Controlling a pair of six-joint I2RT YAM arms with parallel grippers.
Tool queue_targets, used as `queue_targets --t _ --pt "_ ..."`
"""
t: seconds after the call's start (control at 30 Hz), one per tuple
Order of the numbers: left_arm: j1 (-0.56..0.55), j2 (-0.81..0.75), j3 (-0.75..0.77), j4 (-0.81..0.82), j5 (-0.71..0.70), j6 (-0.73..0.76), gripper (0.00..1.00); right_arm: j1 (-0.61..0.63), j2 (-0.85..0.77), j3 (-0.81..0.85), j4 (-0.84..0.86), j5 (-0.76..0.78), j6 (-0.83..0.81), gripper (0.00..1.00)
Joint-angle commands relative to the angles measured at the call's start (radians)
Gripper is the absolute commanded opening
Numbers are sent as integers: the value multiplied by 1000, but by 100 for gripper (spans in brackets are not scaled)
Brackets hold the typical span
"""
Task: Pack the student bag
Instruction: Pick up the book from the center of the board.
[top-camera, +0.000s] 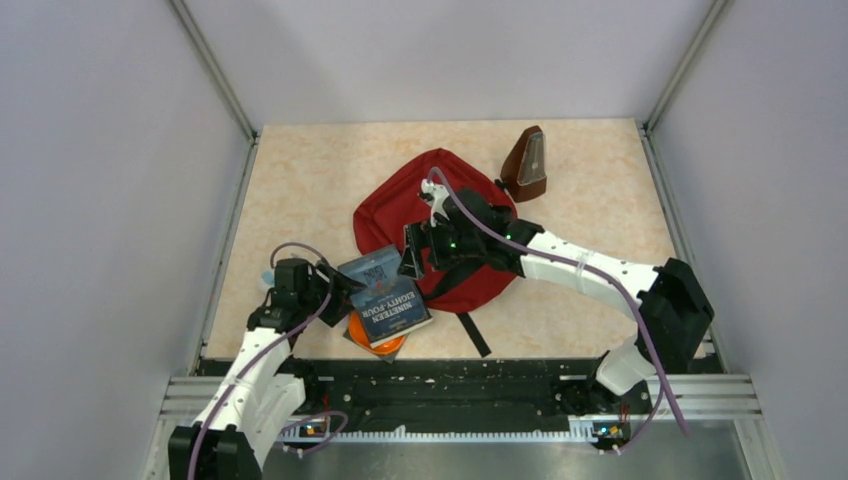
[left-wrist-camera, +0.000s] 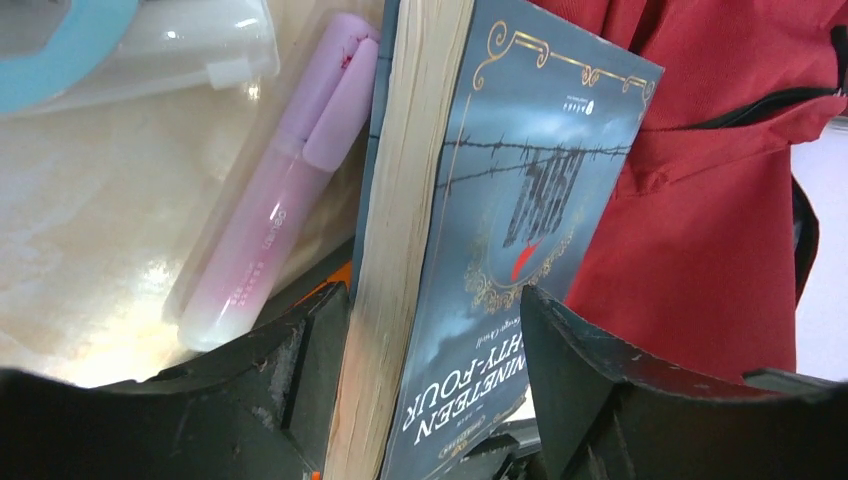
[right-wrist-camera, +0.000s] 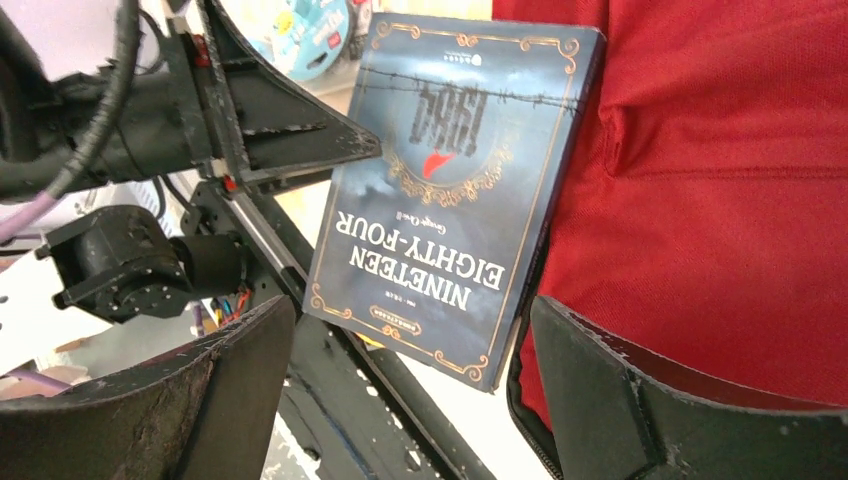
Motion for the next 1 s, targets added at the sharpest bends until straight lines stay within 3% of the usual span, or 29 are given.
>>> queue_targets --t 0.0,0.23,0.5,0.6,0.7,0.8,0.97 --pt "2 7 -32 141 -36 -12 68 -1 25 88 18 -11 -21 86" --pt "4 72 -3 54 -65 45 68 -2 22 102 -13 -1 -58 85" --pt "5 80 -104 297 24 -3 65 -2 30 128 -34 17 -83 85" --pt "6 86 -119 361 36 -8 53 -1 25 135 -42 43 -89 83" --pt "8 79 -105 353 39 5 32 -1 18 140 -46 55 -101 83" --pt "10 31 -77 327 37 27 0 -1 17 156 -61 80 -113 82" --pt "11 -120 13 298 39 75 0 -3 -23 199 -92 217 -144 81"
